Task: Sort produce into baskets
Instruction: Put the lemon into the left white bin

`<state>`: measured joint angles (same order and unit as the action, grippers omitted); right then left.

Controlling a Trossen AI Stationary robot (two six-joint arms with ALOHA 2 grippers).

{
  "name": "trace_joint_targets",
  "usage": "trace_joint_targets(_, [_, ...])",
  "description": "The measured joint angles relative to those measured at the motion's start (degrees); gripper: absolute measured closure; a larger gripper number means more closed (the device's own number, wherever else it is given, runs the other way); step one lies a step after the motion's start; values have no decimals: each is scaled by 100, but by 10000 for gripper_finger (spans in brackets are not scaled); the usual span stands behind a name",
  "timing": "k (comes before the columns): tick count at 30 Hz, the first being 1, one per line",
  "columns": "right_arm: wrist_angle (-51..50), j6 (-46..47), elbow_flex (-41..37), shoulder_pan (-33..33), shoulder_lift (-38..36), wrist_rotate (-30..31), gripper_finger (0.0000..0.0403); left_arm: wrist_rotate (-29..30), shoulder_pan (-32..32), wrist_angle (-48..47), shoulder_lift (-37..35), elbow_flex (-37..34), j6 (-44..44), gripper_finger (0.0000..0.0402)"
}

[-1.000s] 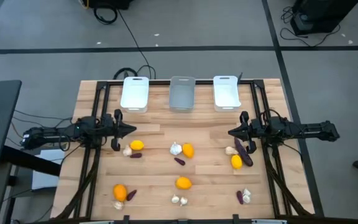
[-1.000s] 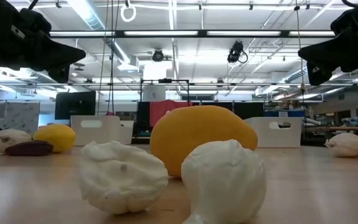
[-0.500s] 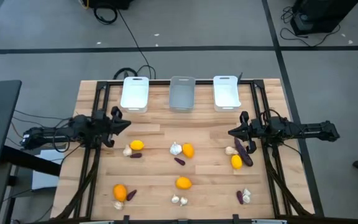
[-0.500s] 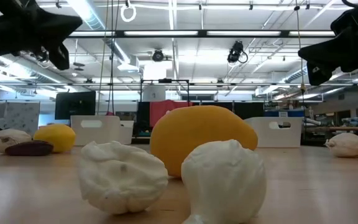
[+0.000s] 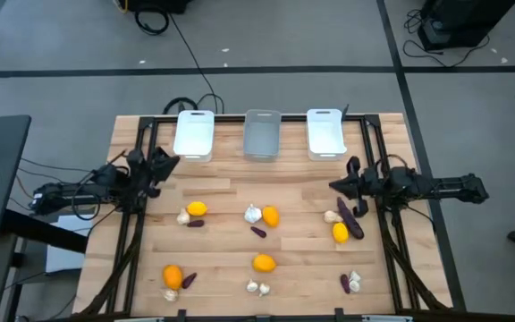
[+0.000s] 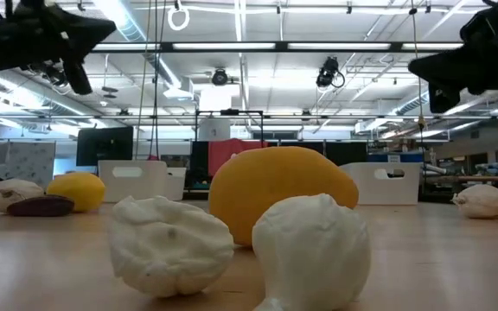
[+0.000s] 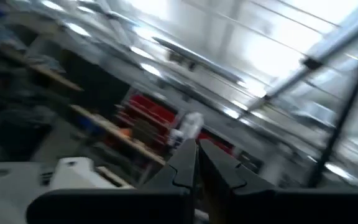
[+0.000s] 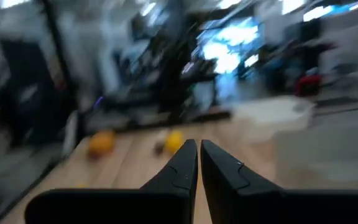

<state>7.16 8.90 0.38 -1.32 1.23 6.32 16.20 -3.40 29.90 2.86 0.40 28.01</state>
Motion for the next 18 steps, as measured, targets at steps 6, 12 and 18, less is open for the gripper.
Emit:
trace_joint_targets(6, [1336, 886, -2, 2, 24, 1328, 369, -65, 2, -38, 426, 188, 1150, 378])
trace_joint_targets(12, [1332, 2305, -2, 2, 78, 2389, 369, -532, 2, -649, 1518, 905, 1278, 378])
trace_joint_targets(18, [1216, 3903, 11, 2, 633, 2448, 369, -891, 4, -858, 2420, 1547, 1152, 367])
